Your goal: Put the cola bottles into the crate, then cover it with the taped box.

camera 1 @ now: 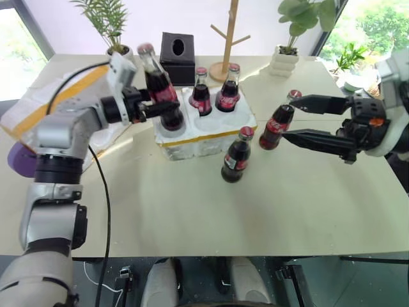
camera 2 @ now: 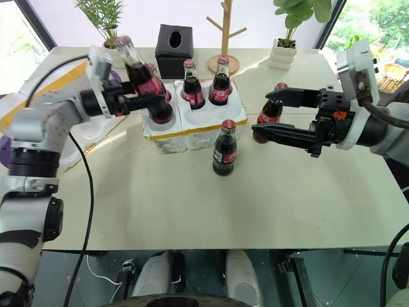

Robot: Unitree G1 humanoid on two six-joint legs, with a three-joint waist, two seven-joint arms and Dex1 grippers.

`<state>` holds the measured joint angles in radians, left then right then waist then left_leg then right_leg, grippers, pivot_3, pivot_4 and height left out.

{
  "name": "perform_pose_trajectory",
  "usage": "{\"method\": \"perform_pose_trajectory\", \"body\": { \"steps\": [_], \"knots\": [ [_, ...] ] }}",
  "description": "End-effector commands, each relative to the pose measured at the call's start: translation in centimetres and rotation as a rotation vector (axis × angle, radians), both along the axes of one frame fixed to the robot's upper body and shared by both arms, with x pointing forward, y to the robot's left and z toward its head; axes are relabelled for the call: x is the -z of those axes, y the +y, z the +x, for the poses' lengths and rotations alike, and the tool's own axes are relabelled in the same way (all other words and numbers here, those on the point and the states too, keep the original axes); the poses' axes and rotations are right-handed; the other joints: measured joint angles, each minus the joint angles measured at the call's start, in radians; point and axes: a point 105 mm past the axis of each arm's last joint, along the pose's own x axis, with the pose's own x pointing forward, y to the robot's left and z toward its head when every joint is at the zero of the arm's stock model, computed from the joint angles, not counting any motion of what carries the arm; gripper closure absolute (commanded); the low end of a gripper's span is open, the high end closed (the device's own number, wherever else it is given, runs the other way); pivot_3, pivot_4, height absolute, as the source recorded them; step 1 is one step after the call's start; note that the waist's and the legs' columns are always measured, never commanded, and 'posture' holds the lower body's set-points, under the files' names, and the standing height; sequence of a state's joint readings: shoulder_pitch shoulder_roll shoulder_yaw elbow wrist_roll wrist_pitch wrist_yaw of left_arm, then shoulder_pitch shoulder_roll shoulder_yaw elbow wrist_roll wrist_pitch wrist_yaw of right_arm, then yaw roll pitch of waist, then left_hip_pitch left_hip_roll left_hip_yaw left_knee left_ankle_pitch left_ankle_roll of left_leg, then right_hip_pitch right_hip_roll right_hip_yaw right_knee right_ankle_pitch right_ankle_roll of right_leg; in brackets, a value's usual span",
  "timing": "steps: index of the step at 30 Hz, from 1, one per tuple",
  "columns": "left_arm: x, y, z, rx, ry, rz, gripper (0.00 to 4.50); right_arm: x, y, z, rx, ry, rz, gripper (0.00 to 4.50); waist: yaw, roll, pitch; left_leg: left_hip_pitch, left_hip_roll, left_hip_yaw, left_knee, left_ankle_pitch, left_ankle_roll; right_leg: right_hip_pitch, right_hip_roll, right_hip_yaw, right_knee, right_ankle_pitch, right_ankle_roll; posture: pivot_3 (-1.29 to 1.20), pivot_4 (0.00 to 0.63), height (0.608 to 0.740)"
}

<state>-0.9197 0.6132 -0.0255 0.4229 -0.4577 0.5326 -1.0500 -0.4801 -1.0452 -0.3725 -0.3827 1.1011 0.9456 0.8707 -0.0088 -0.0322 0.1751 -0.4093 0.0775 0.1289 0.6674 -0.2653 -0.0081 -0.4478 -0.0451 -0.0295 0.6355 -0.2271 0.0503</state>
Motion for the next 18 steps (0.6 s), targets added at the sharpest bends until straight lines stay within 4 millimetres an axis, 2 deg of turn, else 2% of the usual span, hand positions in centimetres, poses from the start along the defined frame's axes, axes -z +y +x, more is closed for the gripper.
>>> {"method": "perform_pose_trajectory", "body": {
  "steps": [1, 7, 14, 15, 16, 17, 18],
  "knots": [
    [-2.1, -0.5, -0.4, 0.048, -0.113, 0.029, 1.72, -0.8, -0.1, -0.2, 0.024, -0.059, 0.012, 0.0, 0.0, 0.0, 0.0, -0.001, 0.0, 0.0, 0.0, 0.0, 0.0, -0.001, 0.0, 0.0, 0.0, 0.0, 0.0, 0.0, 0.15, 0.74],
    [1.2, -1.2, -0.3, 0.053, -0.096, 0.111, 1.72, 0.2, -0.6, 0.7, 0.078, -0.041, 0.007, 0.0, 0.001, 0.0, 0.0, -0.001, 0.0, 0.0, 0.001, 0.0, 0.0, -0.001, -0.001, 0.0, 0.0, 0.0, 0.0, 0.0, 0.15, 0.74],
    [2.4, -1.6, -0.2, 0.049, -0.091, 0.12, 1.72, 1.6, -1.0, 1.7, 0.114, -0.027, -0.037, 0.0, 0.001, 0.0, 0.0, -0.001, 0.0, 0.0, 0.002, 0.0, 0.0, 0.0, -0.001, 0.0, 0.0, 0.0, 0.0, 0.0, 0.15, 0.74],
    [2.4, -1.6, -0.2, 0.045, -0.092, 0.119, 0.71, 1.8, -1.0, 1.8, 0.116, -0.025, -0.04, 0.0, 0.001, 0.0, 0.0, -0.001, 0.0, 0.0, 0.002, 0.0, 0.0, 0.0, -0.001, 0.0, 0.0, 0.0, 0.0, 0.0, 0.15, 0.74],
    [2.3, -1.4, -0.2, 0.038, -0.099, 0.119, 0.51, 2.0, -1.1, 1.9, 0.122, -0.02, -0.045, 0.0, 0.001, 0.0, 0.0, -0.001, 0.0, 0.0, 0.002, 0.0, 0.0, 0.0, -0.001, 0.0, 0.0, 0.0, 0.0, 0.0, 0.15, 0.74],
    [2.3, -1.3, -0.2, 0.032, -0.109, 0.12, 0.03, 2.2, -1.2, 1.9, 0.128, -0.016, -0.051, 0.0, 0.001, 0.0, 0.0, -0.001, 0.0, 0.0, 0.002, 0.0, 0.0, 0.0, -0.001, 0.0, 0.0, 0.0, 0.001, 0.0, 0.15, 0.74],
    [1.9, -1.1, -0.1, 0.02, -0.122, 0.112, 0.03, 2.6, -1.2, 2.0, 0.134, -0.008, -0.057, 0.0, 0.001, 0.0, 0.0, -0.001, 0.0, 0.0, 0.002, 0.0, 0.0, 0.0, -0.001, 0.0, 0.0, 0.0, 0.001, 0.0, 0.15, 0.74]
  ]
}}
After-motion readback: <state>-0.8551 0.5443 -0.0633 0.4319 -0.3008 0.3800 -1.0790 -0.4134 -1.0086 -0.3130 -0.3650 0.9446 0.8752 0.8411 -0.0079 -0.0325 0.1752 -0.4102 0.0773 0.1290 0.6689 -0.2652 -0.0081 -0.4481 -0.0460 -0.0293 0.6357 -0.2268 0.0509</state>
